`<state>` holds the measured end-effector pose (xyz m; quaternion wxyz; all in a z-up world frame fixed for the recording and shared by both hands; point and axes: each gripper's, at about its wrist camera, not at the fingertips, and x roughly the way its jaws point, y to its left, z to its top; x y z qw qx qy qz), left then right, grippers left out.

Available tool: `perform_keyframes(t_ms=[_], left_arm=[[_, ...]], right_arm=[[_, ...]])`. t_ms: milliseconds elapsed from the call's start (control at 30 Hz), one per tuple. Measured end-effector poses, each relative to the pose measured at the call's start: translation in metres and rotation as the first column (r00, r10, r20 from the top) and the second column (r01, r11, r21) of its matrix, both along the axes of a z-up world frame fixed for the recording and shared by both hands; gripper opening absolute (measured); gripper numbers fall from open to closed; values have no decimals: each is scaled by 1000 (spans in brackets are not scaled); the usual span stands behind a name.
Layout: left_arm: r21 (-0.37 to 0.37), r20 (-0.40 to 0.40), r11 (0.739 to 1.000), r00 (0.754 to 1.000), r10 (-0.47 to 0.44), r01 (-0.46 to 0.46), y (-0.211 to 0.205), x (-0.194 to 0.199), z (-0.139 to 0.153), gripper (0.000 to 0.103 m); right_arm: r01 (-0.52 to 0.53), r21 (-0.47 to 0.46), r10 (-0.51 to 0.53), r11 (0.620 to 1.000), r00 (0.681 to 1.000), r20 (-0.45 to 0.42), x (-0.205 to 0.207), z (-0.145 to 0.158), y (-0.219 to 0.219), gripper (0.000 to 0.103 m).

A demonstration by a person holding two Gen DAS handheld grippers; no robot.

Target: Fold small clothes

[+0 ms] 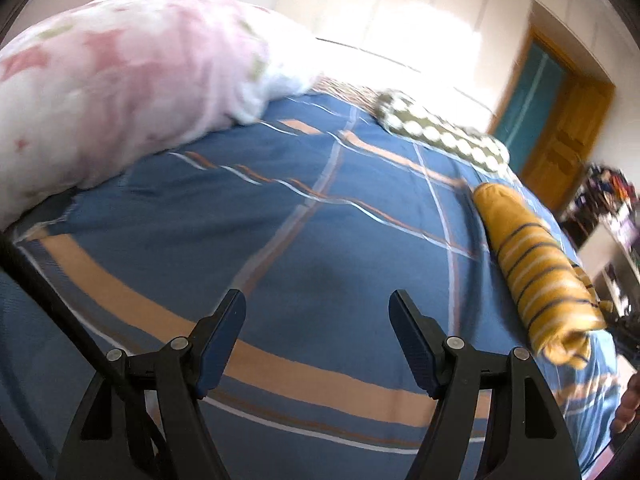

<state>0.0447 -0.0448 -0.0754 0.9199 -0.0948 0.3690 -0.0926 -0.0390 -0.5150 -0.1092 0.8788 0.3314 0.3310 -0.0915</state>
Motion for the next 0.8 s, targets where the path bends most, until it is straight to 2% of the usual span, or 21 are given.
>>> perform_keyframes(t_ms=[133,333,500,533,567,633,667,767,800], left_arm=[[17,-44,996,995,-85,86,-35,-7,2,73],[78,-63,975,977,-204,209,-83,-10,17,73],[19,-100,943,940,-328,331,-134,2,32,73],[13,-102,935,931,-350,353,-143,7,34,73],[11,-104,924,920,-379,382,-156,12,37,73],[17,-108,915,910,-399,403,-173,17,39,73],[20,-110,910,906,-409,414,-182,23,39,73],[2,-122,904,897,-425,429,-192,40,39,75],[-11,-132,904,895,-426,428,-194,48,37,77]], right_arm=[[20,94,-22,995,999,28,-30,-31,-16,7],[-28,95,22,995,998,59,-42,-48,-17,6],[-9,130,0,992,998,64,-51,-62,-33,5],[7,120,-13,993,999,48,-57,-65,-36,0],[34,98,-36,995,999,20,-63,-70,-39,0],[45,134,-46,990,999,10,-71,-81,-50,1],[37,156,-43,987,999,33,-76,-78,-54,2],[0,94,-11,996,993,113,-81,-46,-59,7],[-20,76,10,997,990,138,-76,-33,-61,15]])
